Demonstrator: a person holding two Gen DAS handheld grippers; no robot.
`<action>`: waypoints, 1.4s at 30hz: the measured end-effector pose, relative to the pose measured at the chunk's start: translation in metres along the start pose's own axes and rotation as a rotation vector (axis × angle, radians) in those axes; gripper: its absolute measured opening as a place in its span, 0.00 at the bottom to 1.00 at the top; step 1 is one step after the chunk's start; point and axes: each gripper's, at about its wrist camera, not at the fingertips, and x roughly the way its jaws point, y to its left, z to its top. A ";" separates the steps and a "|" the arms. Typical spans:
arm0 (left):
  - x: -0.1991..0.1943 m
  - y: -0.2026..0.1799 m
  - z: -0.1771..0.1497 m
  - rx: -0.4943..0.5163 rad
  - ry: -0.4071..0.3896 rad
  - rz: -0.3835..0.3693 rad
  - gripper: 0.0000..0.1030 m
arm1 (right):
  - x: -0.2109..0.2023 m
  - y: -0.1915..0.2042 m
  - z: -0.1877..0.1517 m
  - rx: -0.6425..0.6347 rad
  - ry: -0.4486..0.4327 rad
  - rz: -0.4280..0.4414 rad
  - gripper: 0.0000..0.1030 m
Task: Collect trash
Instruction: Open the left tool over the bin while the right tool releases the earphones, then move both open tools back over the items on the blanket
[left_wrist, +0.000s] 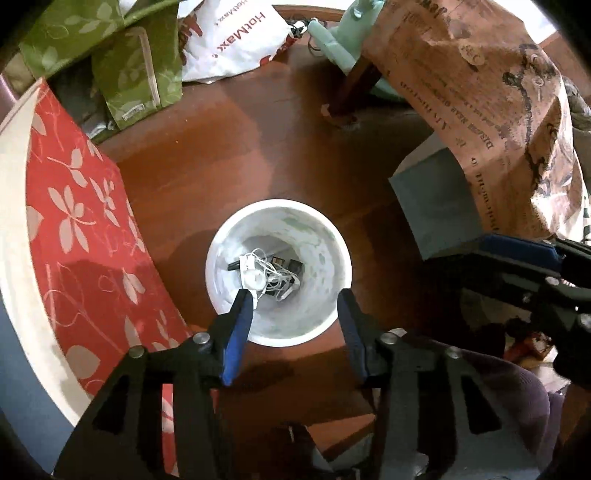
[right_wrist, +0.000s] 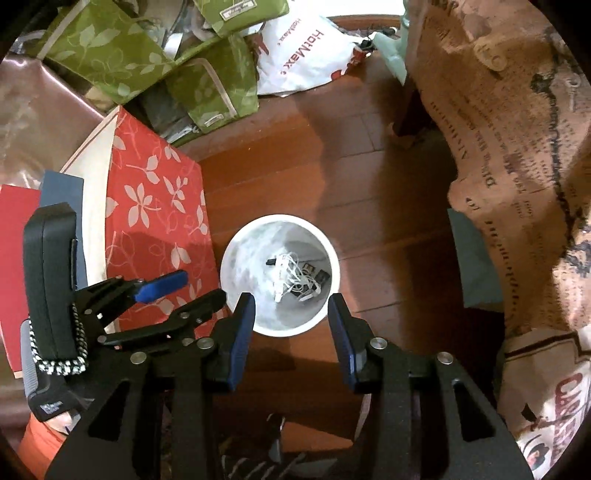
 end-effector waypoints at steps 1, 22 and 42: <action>-0.003 0.000 0.000 -0.001 -0.001 -0.001 0.45 | -0.003 0.000 0.000 -0.002 -0.007 -0.004 0.36; -0.179 -0.079 -0.018 0.163 -0.360 0.019 0.45 | -0.156 -0.020 -0.049 0.024 -0.349 -0.026 0.36; -0.260 -0.309 -0.030 0.533 -0.532 -0.094 0.51 | -0.302 -0.178 -0.175 0.305 -0.649 -0.174 0.37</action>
